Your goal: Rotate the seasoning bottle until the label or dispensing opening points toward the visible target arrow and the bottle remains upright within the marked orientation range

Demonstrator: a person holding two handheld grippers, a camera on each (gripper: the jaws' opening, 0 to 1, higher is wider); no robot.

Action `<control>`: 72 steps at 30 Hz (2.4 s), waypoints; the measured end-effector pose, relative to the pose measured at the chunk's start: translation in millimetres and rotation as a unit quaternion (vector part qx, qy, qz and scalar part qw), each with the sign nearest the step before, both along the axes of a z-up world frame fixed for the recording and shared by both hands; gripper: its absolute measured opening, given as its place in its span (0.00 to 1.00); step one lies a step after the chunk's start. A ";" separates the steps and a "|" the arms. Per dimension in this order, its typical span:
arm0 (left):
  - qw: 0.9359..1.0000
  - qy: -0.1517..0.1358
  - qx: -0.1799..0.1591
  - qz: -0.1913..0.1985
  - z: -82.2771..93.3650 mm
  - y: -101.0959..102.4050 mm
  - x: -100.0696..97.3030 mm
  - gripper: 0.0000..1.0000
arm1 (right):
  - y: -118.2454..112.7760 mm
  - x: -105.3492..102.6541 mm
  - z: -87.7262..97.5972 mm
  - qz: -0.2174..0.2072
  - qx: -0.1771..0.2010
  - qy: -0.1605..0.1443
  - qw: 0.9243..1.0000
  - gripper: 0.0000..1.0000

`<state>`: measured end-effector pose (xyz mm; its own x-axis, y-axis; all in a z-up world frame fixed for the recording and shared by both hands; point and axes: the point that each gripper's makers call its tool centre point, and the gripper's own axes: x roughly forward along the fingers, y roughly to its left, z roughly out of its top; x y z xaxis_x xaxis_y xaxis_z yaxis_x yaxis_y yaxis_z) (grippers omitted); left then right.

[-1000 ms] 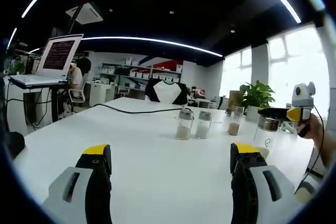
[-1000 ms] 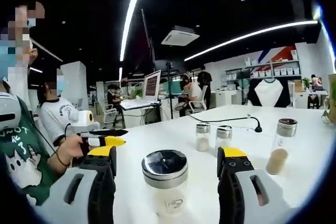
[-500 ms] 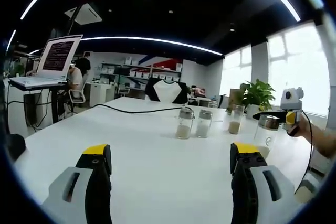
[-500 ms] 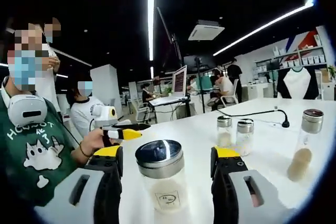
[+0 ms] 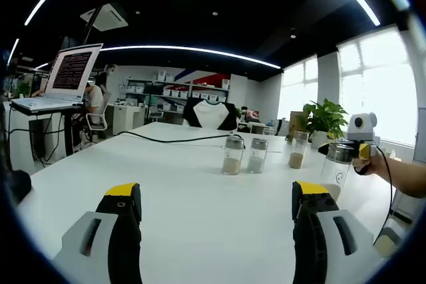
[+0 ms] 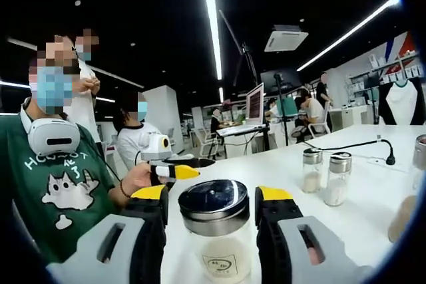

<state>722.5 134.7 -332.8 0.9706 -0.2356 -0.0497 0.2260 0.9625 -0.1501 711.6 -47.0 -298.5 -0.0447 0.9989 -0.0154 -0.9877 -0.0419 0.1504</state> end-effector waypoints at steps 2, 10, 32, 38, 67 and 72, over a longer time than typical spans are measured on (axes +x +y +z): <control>1.000 -0.001 0.000 0.000 1.3 0.2 -0.1 0.99 | 1.9 -1.8 -0.6 0.004 -0.004 -0.008 1.000 0.48; 1.000 -0.003 0.000 0.000 2.5 0.4 -1.7 0.99 | 0.6 0.8 -2.2 0.003 -0.006 -0.028 1.000 0.42; 1.000 -0.001 0.003 -0.002 2.1 -1.8 0.1 0.99 | -0.6 2.0 -4.8 -0.019 -0.035 -0.045 0.998 0.41; 1.000 -0.002 0.002 -0.003 2.2 -2.3 0.2 0.99 | -1.0 3.0 -5.4 -0.037 -0.035 -0.047 0.998 0.41; 1.000 -0.001 0.001 -0.010 1.6 -6.9 -2.2 0.99 | -3.1 12.5 -6.5 -0.163 -0.052 -0.043 0.984 0.41; 1.000 -0.001 0.001 -0.010 1.5 -6.5 -2.2 0.99 | -5.4 13.0 -6.5 -0.176 -0.045 -0.042 0.982 0.41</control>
<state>720.3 128.2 -331.3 0.9657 -0.2552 -0.0484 0.2457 0.9580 -0.1482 724.7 -52.4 -305.0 0.3082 0.9467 -0.0940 -0.9478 0.3141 0.0550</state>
